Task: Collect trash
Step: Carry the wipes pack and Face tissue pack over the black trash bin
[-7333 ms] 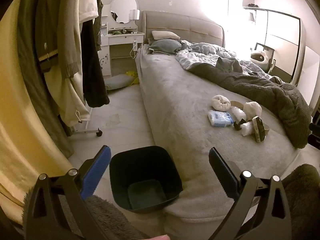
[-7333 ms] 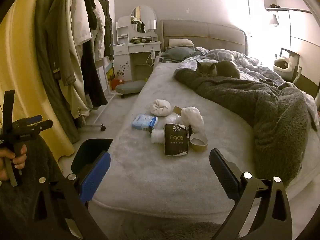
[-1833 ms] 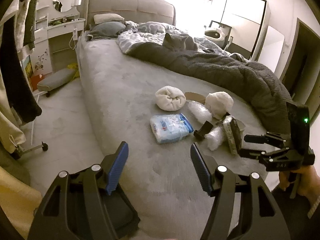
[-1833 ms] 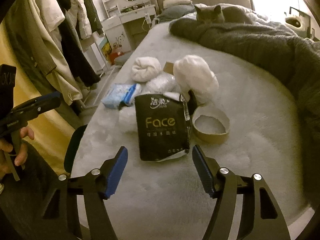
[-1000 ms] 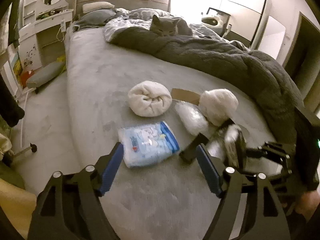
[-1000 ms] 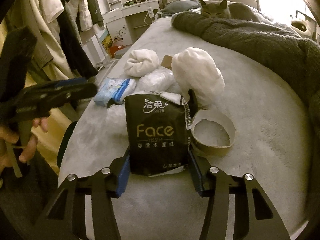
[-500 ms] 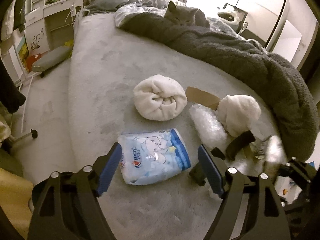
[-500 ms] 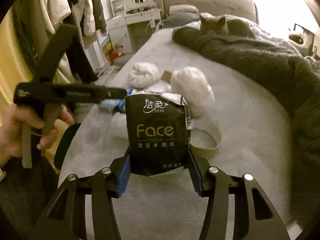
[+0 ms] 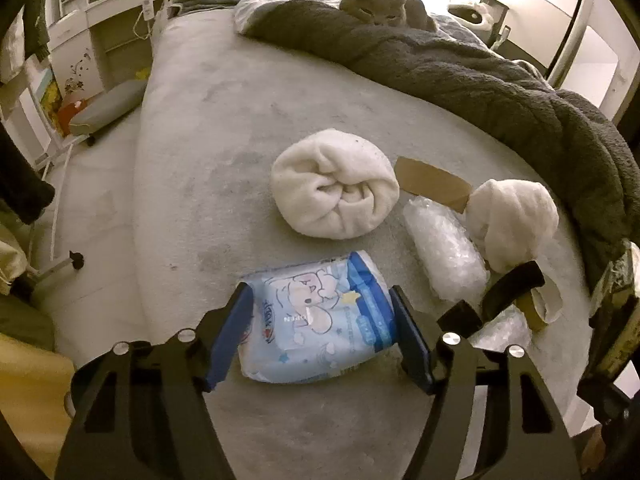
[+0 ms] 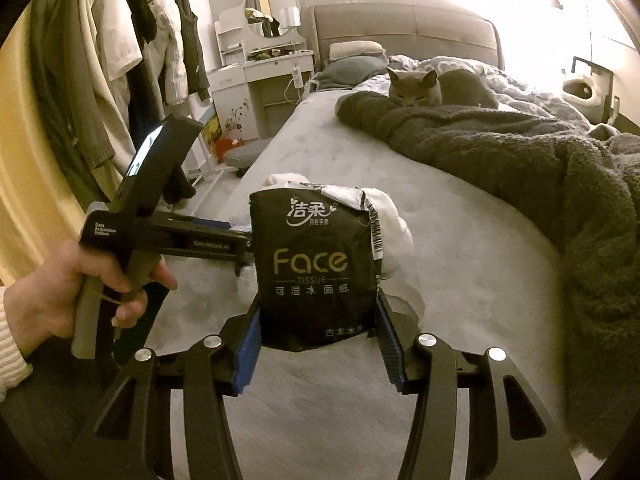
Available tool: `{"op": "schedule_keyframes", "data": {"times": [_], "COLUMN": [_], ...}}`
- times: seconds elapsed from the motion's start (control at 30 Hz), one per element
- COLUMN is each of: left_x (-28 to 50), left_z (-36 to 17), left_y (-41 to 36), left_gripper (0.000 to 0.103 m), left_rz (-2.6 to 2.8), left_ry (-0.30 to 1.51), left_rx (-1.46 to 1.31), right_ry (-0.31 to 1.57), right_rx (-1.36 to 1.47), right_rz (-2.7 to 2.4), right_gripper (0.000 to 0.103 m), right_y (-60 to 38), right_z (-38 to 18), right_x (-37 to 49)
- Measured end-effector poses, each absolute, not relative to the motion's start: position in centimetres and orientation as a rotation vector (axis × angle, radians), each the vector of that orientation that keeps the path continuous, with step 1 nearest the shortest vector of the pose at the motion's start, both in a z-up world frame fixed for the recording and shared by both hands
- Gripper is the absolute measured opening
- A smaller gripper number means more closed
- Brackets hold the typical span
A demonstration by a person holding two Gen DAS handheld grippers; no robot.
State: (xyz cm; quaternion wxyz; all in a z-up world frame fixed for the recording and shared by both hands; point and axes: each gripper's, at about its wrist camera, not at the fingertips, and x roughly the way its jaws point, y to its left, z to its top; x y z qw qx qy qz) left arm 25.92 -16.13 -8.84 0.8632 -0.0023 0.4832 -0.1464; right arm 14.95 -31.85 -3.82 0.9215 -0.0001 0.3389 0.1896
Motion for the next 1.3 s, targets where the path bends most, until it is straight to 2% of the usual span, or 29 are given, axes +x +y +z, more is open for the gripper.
{"op": "schedule_keyframes", "data": {"times": [0.27,0.67,1.03,1.3], "left_x": [24.3,22.0,20.3,19.5], "left_z": [-7.6,-4.8,-7.5,-11.6], "left_y": [-14.4,-7.0,-0.7,3.9], "left_gripper": [0.062,0.06,0.06,0.06], "left_rz": [-0.353,-0.334,-0.228,-0.137], "left_ry": [0.962,0.884,0.993,1.109], "left_rx": [-0.013,-0.14,-0.144,-0.142], "right_ry": [0.698,0.673,0.789,0.86], "right_rx": [-0.007,0.045,0.055,0.068], "right_rz": [0.406,0.491,0.545,0.578], "right_gripper": [0.052,0.052,0.052,0.052], "right_y": [-30.0,-24.8,-18.6,-14.6], "right_z": [-3.4,-1.6,-1.7,-2.6], "right_x": [15.5,16.4,17.7,18.4]}}
